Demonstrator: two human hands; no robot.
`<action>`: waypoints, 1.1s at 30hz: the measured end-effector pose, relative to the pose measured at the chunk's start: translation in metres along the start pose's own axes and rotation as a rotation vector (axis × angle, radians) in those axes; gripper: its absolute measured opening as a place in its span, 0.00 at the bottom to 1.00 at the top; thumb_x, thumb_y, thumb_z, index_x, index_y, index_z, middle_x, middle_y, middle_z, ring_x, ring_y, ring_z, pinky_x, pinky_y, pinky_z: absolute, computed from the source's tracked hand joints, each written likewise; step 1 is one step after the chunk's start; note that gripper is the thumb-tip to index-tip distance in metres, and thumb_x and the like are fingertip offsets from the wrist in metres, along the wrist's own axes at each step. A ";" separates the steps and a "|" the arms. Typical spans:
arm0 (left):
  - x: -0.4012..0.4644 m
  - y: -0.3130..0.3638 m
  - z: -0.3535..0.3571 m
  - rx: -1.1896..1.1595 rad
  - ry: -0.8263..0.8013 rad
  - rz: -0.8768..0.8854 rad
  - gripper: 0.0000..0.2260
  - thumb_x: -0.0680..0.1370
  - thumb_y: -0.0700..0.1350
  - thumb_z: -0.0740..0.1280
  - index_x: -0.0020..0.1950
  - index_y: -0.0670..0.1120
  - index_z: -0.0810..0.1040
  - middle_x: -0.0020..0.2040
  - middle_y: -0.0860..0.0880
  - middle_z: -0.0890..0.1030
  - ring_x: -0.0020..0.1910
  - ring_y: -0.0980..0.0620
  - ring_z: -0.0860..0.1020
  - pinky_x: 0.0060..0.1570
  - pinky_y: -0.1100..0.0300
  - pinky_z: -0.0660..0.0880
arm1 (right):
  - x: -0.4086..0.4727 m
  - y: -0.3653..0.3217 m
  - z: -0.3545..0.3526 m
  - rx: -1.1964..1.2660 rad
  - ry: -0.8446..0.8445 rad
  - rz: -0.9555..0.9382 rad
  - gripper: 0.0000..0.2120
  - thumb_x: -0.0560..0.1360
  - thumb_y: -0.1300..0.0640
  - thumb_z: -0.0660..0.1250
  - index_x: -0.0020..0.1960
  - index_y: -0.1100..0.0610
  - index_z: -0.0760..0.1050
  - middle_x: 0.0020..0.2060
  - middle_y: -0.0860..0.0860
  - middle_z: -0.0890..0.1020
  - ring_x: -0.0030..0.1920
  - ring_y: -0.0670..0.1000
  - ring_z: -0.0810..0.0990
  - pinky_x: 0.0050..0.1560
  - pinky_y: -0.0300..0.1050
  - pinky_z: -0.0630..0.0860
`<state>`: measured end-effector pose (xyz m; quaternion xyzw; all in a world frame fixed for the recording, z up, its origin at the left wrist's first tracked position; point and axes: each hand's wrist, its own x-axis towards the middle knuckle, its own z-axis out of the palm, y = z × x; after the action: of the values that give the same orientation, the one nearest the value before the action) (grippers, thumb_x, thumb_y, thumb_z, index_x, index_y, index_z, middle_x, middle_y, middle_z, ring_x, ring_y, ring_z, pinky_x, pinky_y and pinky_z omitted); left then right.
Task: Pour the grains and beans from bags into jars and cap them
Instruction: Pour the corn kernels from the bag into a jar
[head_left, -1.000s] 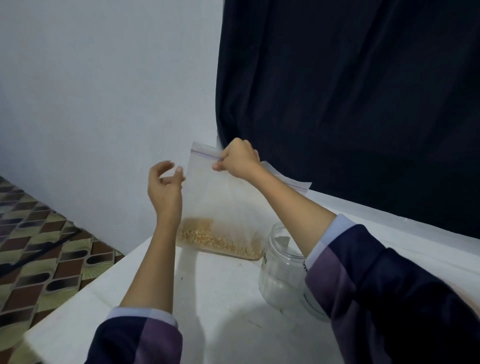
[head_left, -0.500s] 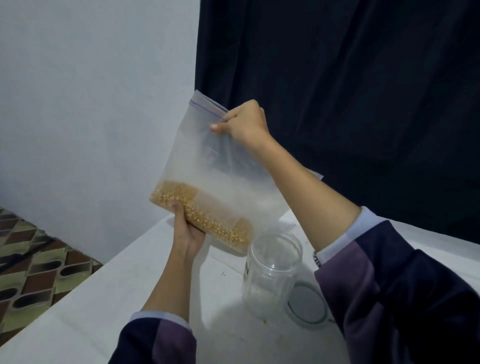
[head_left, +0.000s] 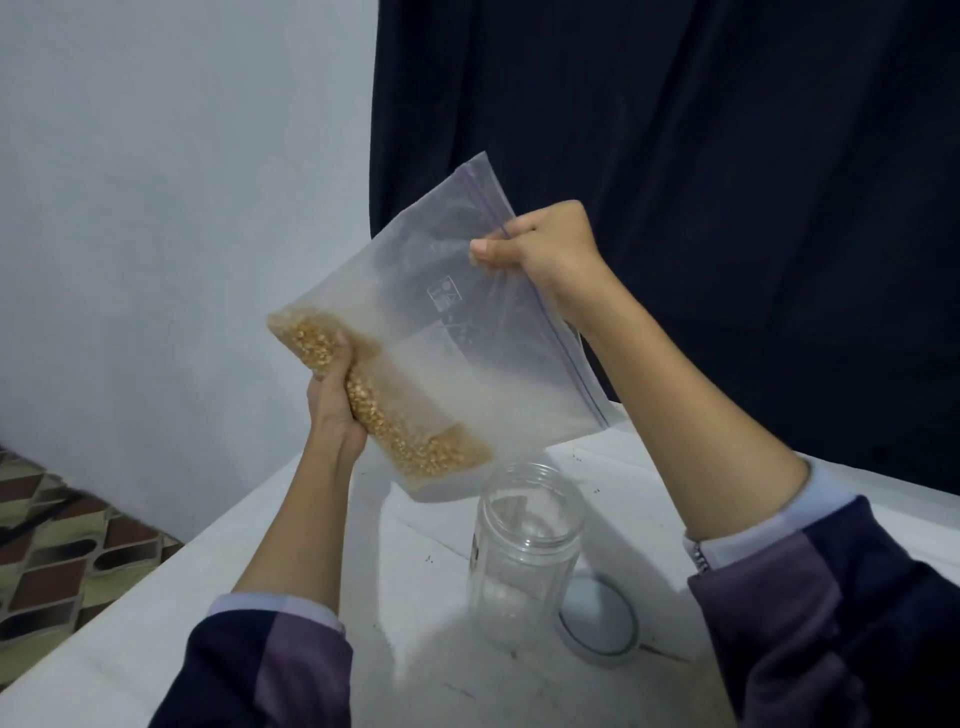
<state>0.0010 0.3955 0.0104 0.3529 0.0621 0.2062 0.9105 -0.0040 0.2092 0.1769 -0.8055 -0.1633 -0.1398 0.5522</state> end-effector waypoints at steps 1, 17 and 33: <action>0.000 0.002 0.003 0.007 -0.005 0.011 0.31 0.65 0.55 0.73 0.64 0.43 0.75 0.52 0.47 0.83 0.47 0.50 0.83 0.45 0.55 0.81 | 0.000 0.000 -0.001 0.015 0.013 0.008 0.05 0.65 0.61 0.79 0.35 0.59 0.83 0.32 0.52 0.85 0.41 0.51 0.85 0.53 0.50 0.81; -0.011 0.018 0.035 -0.035 -0.024 0.031 0.08 0.74 0.45 0.71 0.35 0.47 0.84 0.36 0.50 0.84 0.36 0.51 0.82 0.38 0.59 0.80 | -0.004 0.003 -0.023 0.147 0.176 0.058 0.08 0.69 0.64 0.75 0.43 0.69 0.82 0.33 0.55 0.83 0.34 0.47 0.81 0.37 0.34 0.78; -0.010 0.037 0.051 0.108 0.110 0.134 0.05 0.71 0.42 0.75 0.39 0.45 0.79 0.38 0.49 0.81 0.33 0.54 0.80 0.37 0.60 0.78 | -0.007 0.011 -0.027 0.277 0.178 0.158 0.07 0.69 0.63 0.75 0.44 0.66 0.82 0.33 0.53 0.83 0.33 0.47 0.81 0.45 0.40 0.81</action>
<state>-0.0069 0.3841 0.0726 0.3927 0.0993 0.2823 0.8696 -0.0063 0.1796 0.1740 -0.7165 -0.0677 -0.1432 0.6794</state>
